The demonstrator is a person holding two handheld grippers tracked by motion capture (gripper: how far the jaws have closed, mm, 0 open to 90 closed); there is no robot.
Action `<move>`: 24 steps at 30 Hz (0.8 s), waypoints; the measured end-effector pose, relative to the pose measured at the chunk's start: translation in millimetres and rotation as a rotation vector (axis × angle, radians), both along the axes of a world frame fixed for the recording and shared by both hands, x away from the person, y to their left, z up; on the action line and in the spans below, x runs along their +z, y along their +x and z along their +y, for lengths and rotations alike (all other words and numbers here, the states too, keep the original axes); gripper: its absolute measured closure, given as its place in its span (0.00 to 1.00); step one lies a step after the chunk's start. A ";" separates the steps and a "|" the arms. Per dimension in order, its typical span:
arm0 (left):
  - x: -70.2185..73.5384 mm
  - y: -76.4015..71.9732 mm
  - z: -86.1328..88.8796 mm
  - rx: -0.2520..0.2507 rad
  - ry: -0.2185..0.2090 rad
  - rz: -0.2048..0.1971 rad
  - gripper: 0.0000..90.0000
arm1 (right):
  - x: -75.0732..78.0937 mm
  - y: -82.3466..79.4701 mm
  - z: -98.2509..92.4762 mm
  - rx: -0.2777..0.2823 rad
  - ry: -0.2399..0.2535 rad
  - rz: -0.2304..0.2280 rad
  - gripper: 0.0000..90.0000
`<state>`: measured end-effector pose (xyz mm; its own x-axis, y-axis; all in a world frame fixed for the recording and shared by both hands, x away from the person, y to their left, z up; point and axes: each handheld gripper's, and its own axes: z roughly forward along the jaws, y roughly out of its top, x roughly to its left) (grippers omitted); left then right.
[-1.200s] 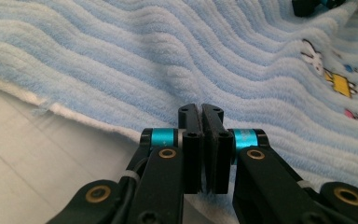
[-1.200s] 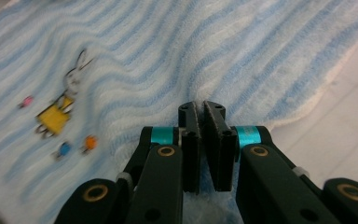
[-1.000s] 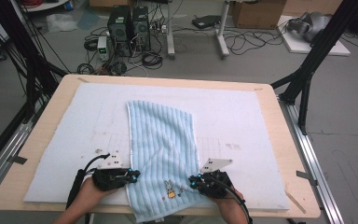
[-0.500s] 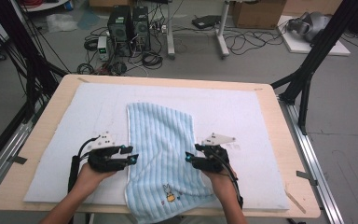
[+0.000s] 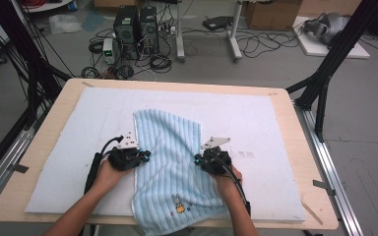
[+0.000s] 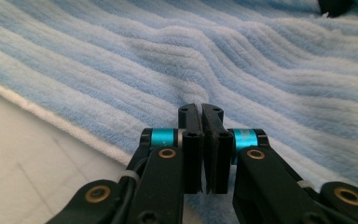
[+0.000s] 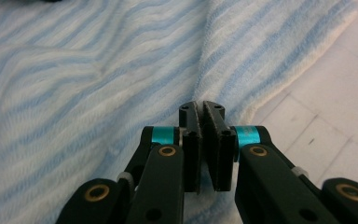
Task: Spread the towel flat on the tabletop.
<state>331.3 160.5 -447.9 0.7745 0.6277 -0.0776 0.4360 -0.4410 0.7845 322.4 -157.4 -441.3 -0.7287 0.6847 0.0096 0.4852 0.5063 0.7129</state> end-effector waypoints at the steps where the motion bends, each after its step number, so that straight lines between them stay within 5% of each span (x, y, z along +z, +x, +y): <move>1: -0.1 -4.0 1.8 -0.010 -0.016 0.020 0.97 | 0.5 -4.8 -1.0 0.012 -0.003 0.002 0.95; 9: 1.7 -36.4 15.9 -0.071 -0.051 0.045 0.96 | 2.7 -39.5 -16.5 0.067 0.064 0.044 0.95; 16: 4.9 -58.2 21.0 -0.133 -0.052 0.046 0.96 | 6.8 -64.4 -15.9 0.115 0.062 0.047 0.92; 19: 5.4 -60.3 26.1 -0.119 -0.071 0.042 0.94 | 12.2 -64.8 -16.1 0.094 0.087 0.033 0.79; 24: 13.7 -48.3 37.5 -0.018 -0.154 0.002 0.71 | 21.6 -38.6 -20.2 -0.030 0.185 -0.022 0.58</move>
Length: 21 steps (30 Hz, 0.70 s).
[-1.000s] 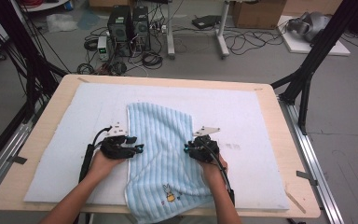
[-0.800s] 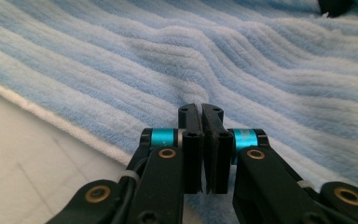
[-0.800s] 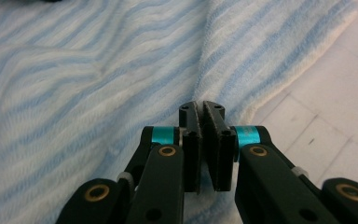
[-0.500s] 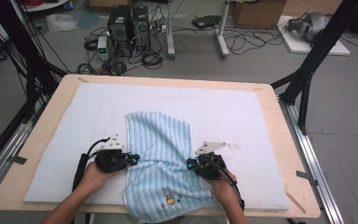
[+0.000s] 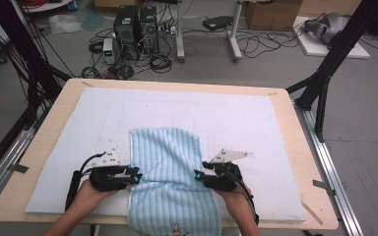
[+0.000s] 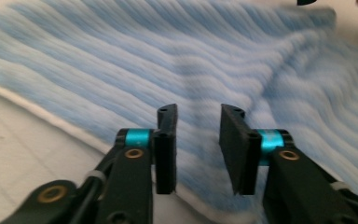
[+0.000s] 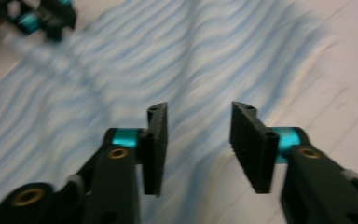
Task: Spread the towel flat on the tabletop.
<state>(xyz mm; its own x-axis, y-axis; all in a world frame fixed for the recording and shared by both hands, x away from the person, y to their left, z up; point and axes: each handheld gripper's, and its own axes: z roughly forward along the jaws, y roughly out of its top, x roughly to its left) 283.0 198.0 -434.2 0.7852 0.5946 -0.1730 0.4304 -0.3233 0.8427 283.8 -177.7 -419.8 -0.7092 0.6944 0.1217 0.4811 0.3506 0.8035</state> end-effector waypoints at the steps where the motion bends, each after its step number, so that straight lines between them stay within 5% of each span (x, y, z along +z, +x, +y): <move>1: 1.9 4.1 2.5 0.020 -0.016 -0.005 0.67 | 1.4 11.3 0.0 -0.030 0.018 -0.002 0.57; 7: 6.4 32.0 10.3 0.094 -0.046 -0.018 0.65 | 2.4 72.1 9.7 -0.161 -0.015 -0.039 0.67; 10: 4.1 43.8 11.9 0.123 -0.042 -0.007 0.65 | -5.8 100.7 21.4 -0.155 -0.033 -0.016 0.74; 12: 1.7 48.7 12.2 0.136 -0.031 -0.005 0.65 | -14.8 113.8 33.3 -0.135 -0.089 0.014 0.80; 15: -0.8 51.8 12.9 0.152 -0.025 -0.008 0.65 | -22.6 115.9 44.1 -0.061 -0.133 0.031 0.93; 21: -1.3 54.6 17.6 0.185 -0.045 -0.014 0.65 | -16.9 90.1 62.1 0.102 -0.247 0.004 0.93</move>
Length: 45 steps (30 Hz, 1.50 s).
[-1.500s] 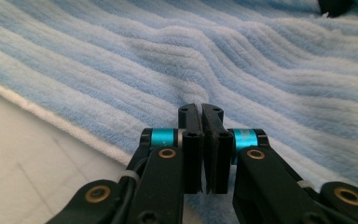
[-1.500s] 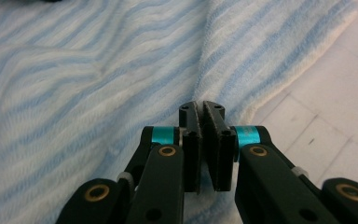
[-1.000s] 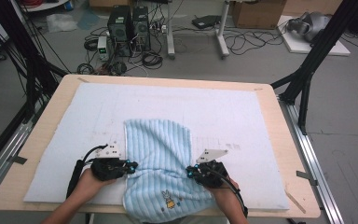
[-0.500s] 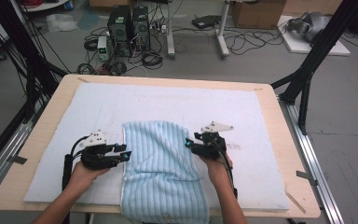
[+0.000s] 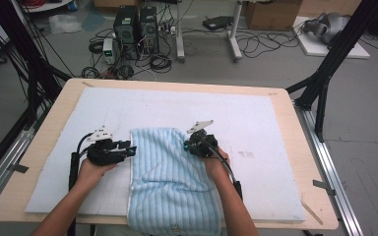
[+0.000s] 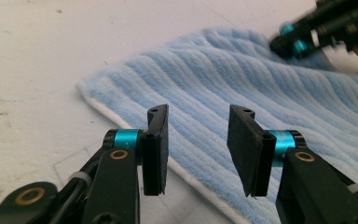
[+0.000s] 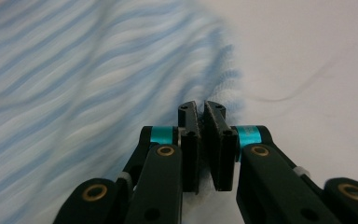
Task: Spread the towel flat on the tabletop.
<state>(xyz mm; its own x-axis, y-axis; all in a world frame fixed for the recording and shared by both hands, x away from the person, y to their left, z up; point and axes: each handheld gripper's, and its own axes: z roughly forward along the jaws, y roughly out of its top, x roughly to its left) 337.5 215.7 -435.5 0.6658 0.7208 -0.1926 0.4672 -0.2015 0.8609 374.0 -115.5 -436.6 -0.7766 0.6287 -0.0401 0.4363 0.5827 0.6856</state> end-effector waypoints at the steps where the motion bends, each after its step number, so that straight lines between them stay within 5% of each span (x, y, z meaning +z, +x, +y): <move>1: 0.3 0.2 0.7 0.001 -0.004 -0.002 0.65 | 1.7 -4.8 2.8 0.031 -0.006 0.001 0.89; 5: 3.4 2.0 3.0 0.002 -0.011 -0.015 0.64 | 10.3 -9.2 1.6 0.060 0.033 0.001 0.78; 8: 4.6 4.2 5.1 0.020 -0.035 -0.032 0.64 | 18.8 2.0 -17.2 -0.019 0.165 -0.025 0.76; 10: 2.7 6.4 5.8 0.028 -0.036 -0.033 0.64 | 18.8 13.9 -31.7 -0.110 0.180 -0.029 0.77; 13: -0.2 9.2 6.4 0.030 -0.040 -0.021 0.64 | 6.0 30.1 -48.2 -0.210 0.191 0.030 0.76; 16: -0.5 9.8 7.4 0.033 -0.042 -0.021 0.63 | -8.6 37.1 -44.9 -0.195 0.199 0.113 0.69; 18: -0.6 9.9 8.0 0.038 -0.045 -0.021 0.63 | -9.1 36.3 -39.5 -0.188 0.205 0.108 0.68; 22: -1.5 10.3 7.0 0.031 -0.037 -0.015 0.63 | -6.6 27.3 -22.5 -0.094 0.111 0.065 0.81; 23: -1.8 10.2 6.3 0.031 -0.034 -0.012 0.63 | -6.0 24.4 -18.3 -0.076 0.078 0.036 0.92; 29: -2.6 10.2 5.2 0.026 -0.032 -0.010 0.63 | -4.4 24.3 -17.9 -0.050 0.052 0.021 0.93; 32: -3.0 10.4 5.4 0.031 -0.034 -0.006 0.63 | -2.7 23.1 -17.9 -0.083 -0.035 -0.054 0.93; 42: -4.5 13.2 -0.2 0.043 -0.049 -0.013 0.63 | -2.5 44.7 -49.1 -0.299 -0.240 -0.200 0.94; 45: -4.7 18.2 -3.4 0.050 -0.040 0.007 0.61 | -1.6 50.6 -58.1 -0.355 -0.197 -0.186 0.92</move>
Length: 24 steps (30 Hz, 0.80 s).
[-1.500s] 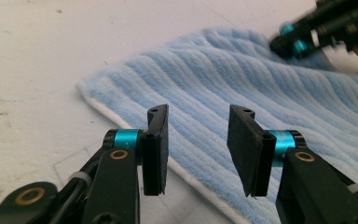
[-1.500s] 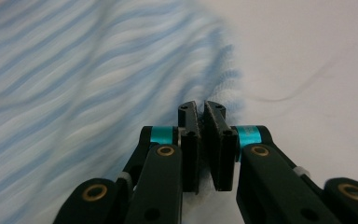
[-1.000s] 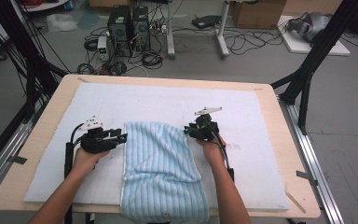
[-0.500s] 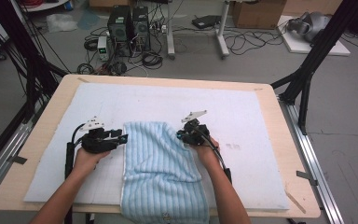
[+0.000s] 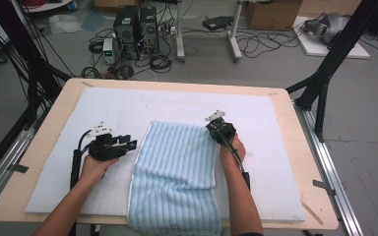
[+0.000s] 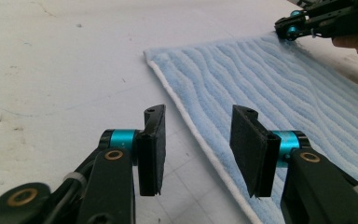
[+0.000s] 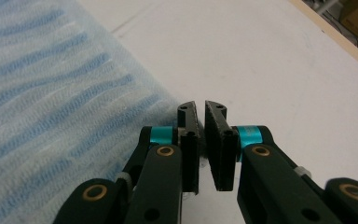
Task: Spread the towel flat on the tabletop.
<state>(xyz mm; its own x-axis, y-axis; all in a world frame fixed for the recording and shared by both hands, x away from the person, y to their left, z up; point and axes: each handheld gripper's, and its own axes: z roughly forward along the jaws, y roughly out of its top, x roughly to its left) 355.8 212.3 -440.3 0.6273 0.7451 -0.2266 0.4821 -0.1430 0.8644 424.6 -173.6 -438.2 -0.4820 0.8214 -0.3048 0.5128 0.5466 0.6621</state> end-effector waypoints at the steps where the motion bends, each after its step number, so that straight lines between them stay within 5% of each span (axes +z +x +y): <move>1: 0.5 1.8 -1.3 0.004 -0.001 0.000 0.59 | 1.4 -0.3 -2.3 -0.003 0.022 -0.009 0.88; 7: 8.5 24.5 -20.2 0.004 0.020 -0.006 0.57 | 18.2 -8.9 -24.5 -0.016 0.205 -0.040 0.72; 14: 1.9 63.5 -47.4 0.036 0.066 0.044 0.50 | 19.3 -25.3 -51.0 -0.015 0.227 0.010 0.63; 20: -9.0 83.2 -66.4 0.005 0.160 0.088 0.51 | 10.3 -30.5 -54.9 0.038 0.287 0.081 0.53; 24: -9.6 81.7 -69.7 0.001 0.230 0.040 0.63 | 8.8 -32.2 -43.7 0.080 0.318 0.128 0.50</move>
<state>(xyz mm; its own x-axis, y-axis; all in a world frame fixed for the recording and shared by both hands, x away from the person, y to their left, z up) 437.4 142.6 -449.9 0.6207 0.7804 -0.0755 0.5157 -0.3338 0.7891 392.4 -217.3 -429.4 -0.5662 0.8238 0.0269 0.5666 0.3653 0.7386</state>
